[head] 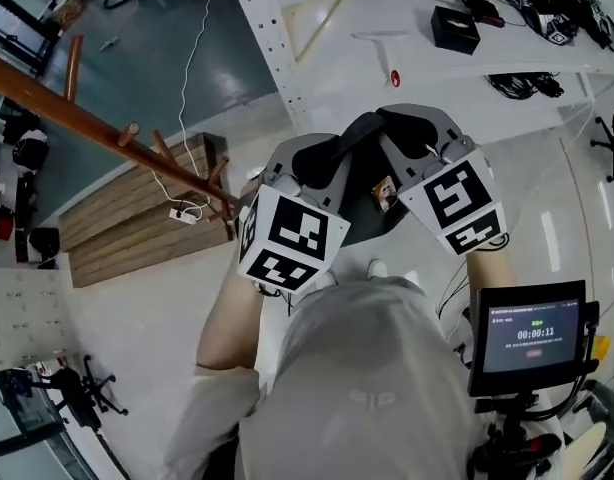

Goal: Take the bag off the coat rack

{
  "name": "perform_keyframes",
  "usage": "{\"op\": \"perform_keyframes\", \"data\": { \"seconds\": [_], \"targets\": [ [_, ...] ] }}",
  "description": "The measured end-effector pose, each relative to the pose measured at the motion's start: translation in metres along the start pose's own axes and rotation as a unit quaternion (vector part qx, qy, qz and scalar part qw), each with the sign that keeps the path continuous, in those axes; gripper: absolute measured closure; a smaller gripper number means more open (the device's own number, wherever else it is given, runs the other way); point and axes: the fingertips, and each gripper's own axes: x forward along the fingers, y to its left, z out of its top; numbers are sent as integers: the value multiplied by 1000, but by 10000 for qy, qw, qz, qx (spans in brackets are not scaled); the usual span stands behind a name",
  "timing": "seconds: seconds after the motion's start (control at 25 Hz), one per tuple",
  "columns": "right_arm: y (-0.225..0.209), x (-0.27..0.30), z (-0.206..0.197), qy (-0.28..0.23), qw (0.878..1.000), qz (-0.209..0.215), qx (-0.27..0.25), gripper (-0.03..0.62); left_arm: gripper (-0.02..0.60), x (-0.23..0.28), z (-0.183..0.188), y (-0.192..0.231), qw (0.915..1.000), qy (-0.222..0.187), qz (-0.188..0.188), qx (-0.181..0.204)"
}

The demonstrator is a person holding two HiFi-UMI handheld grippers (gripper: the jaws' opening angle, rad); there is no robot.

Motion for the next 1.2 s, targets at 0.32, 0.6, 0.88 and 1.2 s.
{"op": "perform_keyframes", "data": {
  "seconds": [0.32, 0.6, 0.88, 1.2],
  "targets": [
    [-8, -27, -44, 358, 9974, -520, 350, 553, 525, 27, -2, -40, 9977, -98, -643, 209],
    [-6, -54, -84, 586, 9922, -852, 690, 552, 525, 44, -8, -81, 9933, -71, -1106, 317],
    [-8, -78, -121, 797, 9858, -1093, 994, 553, 525, 63, -12, -118, 9889, -26, -1435, 377],
    [-6, -95, -159, 1045, 9783, -1336, 1188, 553, 525, 83, -24, -152, 9822, 52, -1830, 423]
  ]
}}
